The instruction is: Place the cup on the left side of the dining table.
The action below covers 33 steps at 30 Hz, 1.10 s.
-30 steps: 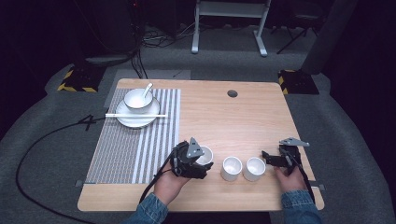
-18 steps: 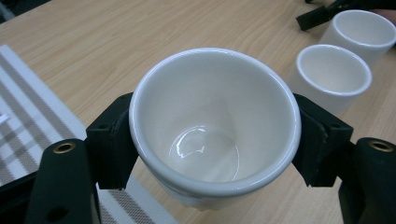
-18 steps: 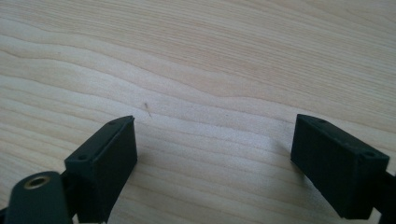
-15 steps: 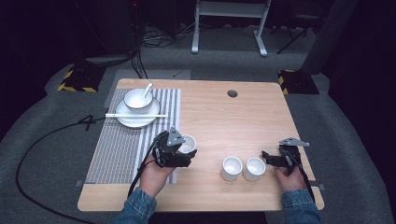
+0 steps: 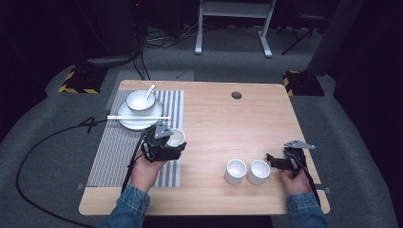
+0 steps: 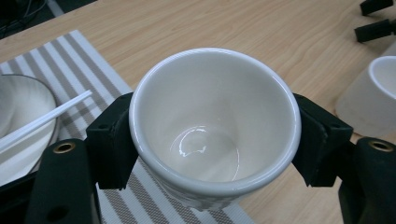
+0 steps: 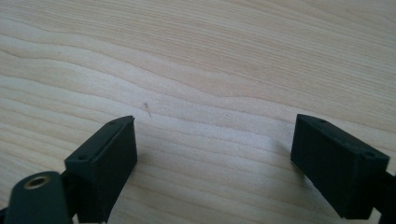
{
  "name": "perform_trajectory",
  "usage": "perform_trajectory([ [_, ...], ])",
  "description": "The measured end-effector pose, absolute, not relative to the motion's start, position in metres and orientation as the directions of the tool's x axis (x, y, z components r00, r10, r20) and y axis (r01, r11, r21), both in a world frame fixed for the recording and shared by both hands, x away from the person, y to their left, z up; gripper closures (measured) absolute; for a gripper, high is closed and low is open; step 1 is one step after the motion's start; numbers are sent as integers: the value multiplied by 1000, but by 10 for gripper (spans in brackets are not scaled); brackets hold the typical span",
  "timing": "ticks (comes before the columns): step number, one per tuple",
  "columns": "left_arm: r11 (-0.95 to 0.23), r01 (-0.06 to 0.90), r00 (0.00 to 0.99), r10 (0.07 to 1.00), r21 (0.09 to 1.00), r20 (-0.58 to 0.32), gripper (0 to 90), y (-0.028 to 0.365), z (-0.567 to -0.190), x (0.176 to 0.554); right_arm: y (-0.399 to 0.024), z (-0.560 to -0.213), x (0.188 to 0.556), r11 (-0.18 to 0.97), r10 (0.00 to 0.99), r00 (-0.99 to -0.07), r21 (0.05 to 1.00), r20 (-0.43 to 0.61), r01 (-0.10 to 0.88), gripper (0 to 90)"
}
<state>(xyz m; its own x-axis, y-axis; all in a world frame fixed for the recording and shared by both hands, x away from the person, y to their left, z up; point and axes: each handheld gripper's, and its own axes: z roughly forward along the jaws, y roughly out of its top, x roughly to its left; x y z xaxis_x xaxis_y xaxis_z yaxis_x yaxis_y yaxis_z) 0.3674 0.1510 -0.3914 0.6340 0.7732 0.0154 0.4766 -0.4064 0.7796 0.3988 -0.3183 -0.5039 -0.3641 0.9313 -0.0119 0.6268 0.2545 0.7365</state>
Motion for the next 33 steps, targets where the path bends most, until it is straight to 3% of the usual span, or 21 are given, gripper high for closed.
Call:
perform_trajectory([
  [8, -401, 512, 559, 827, 759, 60, 271, 167, -405, 388, -318, -504, 399, 254, 932, -362, 736, -13, 627, 144],
  [19, -302, 576, 454, 891, 760, 11, 271, 180, -431, 422, -318, -504, 399, 254, 932, -362, 737, -13, 627, 144],
  [33, -247, 612, 410, 911, 751, -35, 271, 191, -454, 441, -318, -504, 399, 254, 932, -362, 737, -13, 627, 144],
])
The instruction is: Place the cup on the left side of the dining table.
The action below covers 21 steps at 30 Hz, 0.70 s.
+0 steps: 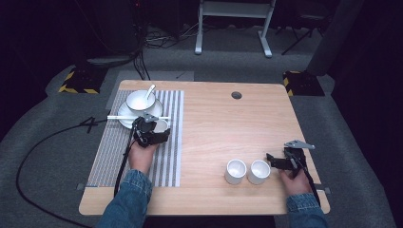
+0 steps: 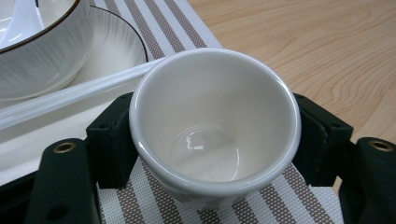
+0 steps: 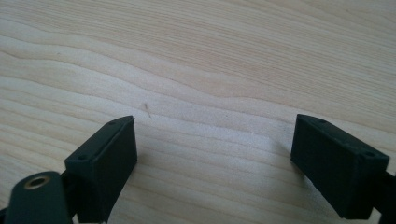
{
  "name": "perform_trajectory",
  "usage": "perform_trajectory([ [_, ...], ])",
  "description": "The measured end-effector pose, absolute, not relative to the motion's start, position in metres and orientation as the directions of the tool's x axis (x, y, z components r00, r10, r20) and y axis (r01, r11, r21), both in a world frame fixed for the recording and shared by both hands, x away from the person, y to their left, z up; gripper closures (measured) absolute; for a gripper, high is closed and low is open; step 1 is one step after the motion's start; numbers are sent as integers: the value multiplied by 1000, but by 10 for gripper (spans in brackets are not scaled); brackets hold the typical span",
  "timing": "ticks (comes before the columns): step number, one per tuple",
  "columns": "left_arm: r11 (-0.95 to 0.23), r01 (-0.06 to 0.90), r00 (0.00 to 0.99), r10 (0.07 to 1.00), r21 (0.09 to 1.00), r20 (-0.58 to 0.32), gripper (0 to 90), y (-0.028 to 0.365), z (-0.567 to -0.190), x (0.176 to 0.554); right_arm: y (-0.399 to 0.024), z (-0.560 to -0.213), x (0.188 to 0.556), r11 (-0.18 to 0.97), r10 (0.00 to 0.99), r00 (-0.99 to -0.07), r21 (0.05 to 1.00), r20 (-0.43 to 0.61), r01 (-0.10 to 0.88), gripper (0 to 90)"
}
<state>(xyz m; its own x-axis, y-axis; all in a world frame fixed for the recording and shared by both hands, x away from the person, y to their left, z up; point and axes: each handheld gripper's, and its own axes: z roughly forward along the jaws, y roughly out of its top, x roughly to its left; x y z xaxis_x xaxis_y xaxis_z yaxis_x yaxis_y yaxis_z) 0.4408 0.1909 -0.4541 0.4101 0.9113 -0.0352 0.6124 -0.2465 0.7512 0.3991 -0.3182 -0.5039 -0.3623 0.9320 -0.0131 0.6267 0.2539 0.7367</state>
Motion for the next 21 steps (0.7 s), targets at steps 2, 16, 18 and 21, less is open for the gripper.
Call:
perform_trajectory([
  [2, -246, 614, 407, 913, 750, -34, 271, 191, -456, 441, -318, -504, 399, 254, 932, -362, 737, -13, 627, 144],
  [16, -227, 605, 401, 915, 763, -45, 263, 200, -473, 440, -318, -504, 399, 254, 932, -362, 737, -13, 627, 144],
  [18, -221, 595, 400, 915, 773, -47, 213, 200, -471, 440, -318, -504, 399, 254, 932, -362, 737, -13, 627, 144],
  [21, -209, 599, 372, 928, 773, -38, 187, 200, -468, 441, -318, -504, 399, 253, 932, -361, 736, -12, 628, 144],
])
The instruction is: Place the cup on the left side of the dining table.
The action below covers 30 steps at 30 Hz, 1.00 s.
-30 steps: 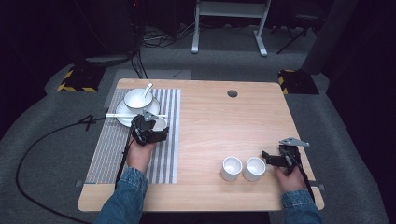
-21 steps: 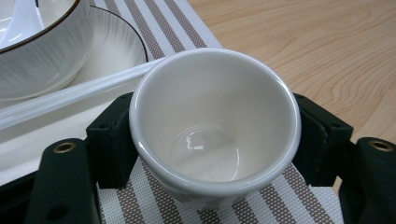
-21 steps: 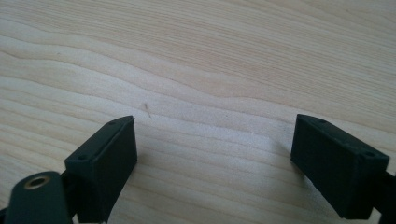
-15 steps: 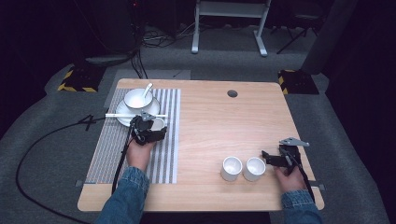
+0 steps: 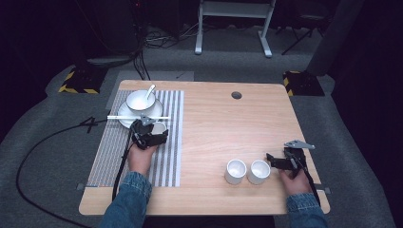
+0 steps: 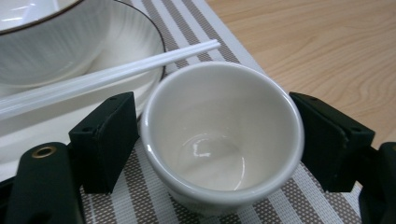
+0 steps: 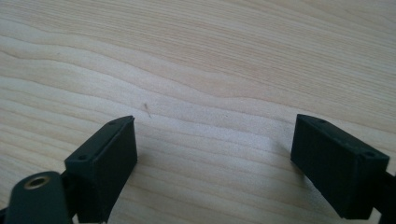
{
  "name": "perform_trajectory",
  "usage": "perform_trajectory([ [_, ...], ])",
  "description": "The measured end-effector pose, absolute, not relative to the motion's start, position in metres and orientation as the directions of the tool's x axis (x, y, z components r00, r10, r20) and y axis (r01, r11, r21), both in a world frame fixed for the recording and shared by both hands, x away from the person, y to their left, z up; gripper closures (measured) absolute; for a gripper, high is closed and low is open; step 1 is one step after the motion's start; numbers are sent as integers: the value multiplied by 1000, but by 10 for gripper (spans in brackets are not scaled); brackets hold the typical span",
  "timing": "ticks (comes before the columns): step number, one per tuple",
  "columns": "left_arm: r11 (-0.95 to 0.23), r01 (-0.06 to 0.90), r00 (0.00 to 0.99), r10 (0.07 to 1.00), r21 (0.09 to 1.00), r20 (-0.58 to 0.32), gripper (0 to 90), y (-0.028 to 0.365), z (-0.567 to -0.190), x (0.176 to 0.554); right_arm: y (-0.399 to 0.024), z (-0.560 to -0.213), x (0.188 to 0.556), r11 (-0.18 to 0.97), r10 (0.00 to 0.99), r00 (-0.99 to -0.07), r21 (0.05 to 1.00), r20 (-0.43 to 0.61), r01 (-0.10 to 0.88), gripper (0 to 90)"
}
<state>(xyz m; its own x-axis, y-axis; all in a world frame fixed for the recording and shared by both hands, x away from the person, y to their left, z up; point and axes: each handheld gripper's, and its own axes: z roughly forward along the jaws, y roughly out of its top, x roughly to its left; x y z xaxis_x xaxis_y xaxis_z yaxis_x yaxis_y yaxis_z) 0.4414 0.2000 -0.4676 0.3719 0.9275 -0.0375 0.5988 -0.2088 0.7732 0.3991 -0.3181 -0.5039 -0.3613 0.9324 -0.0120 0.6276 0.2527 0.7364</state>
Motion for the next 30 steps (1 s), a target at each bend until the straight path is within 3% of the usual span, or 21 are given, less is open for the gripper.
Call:
perform_trajectory([
  [13, -197, 579, 398, 915, 791, -64, 143, 200, -448, 427, -318, -504, 399, 253, 932, -361, 737, -12, 627, 144],
  [30, -213, 584, 383, 923, 784, -35, 143, 216, -418, 386, -318, -504, 399, 252, 933, -361, 736, -12, 628, 144],
])
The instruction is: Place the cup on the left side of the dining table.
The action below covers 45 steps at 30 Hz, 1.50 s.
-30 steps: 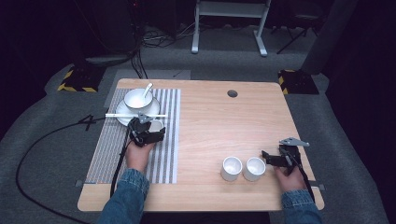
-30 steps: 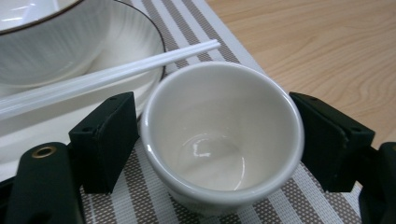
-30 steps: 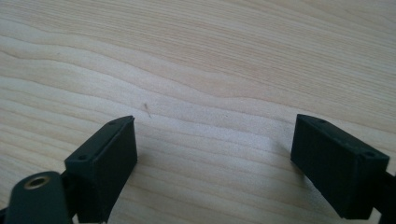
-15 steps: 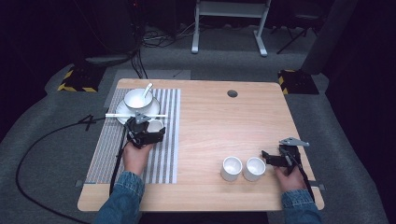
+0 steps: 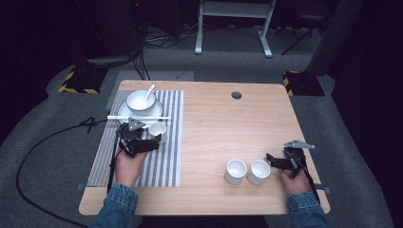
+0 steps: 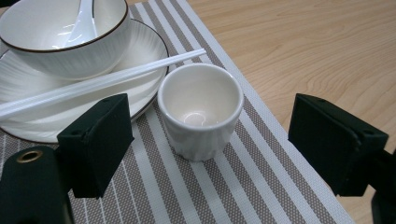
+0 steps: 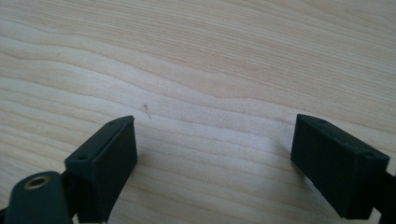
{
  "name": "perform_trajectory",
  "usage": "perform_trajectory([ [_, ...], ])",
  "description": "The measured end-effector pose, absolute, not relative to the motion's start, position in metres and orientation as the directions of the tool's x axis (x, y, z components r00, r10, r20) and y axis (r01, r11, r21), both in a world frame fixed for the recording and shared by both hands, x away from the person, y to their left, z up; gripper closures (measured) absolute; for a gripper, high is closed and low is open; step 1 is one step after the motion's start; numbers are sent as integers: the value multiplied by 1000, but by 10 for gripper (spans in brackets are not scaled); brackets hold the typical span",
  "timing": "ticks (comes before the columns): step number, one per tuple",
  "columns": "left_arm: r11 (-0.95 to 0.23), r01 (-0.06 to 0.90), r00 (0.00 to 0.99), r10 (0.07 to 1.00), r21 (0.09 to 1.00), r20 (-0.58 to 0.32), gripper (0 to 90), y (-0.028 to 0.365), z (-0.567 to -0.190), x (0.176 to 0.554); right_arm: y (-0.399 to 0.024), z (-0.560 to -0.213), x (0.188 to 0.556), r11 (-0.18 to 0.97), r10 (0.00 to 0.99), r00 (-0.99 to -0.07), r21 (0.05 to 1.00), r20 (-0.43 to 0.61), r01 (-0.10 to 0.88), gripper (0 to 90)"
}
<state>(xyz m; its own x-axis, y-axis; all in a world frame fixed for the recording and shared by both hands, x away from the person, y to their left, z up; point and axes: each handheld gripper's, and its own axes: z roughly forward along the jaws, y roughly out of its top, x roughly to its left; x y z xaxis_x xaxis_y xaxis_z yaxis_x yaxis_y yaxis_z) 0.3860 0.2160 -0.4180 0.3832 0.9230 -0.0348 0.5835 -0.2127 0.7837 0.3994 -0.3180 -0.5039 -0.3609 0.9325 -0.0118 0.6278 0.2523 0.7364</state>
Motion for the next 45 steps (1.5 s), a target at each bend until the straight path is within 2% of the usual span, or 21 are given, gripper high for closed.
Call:
perform_trajectory([
  [9, -237, 564, 396, 918, 791, -7, 148, 224, -402, 354, -318, -504, 400, 252, 932, -362, 736, -10, 628, 144],
  [20, -263, 563, 418, 909, 783, 4, 151, 234, -397, 333, -318, -504, 400, 253, 932, -361, 736, -12, 628, 144],
  [28, -231, 583, 356, 934, 779, 11, 155, 241, -394, 314, -318, -504, 400, 251, 933, -361, 736, -11, 629, 144],
  [31, -215, 589, 324, 946, 779, 16, 155, 244, -396, 305, -318, -504, 400, 252, 933, -361, 736, -11, 629, 144],
  [45, -200, 602, 308, 951, 773, 7, 158, 265, -426, 281, -317, -504, 400, 250, 933, -360, 736, -10, 629, 144],
])
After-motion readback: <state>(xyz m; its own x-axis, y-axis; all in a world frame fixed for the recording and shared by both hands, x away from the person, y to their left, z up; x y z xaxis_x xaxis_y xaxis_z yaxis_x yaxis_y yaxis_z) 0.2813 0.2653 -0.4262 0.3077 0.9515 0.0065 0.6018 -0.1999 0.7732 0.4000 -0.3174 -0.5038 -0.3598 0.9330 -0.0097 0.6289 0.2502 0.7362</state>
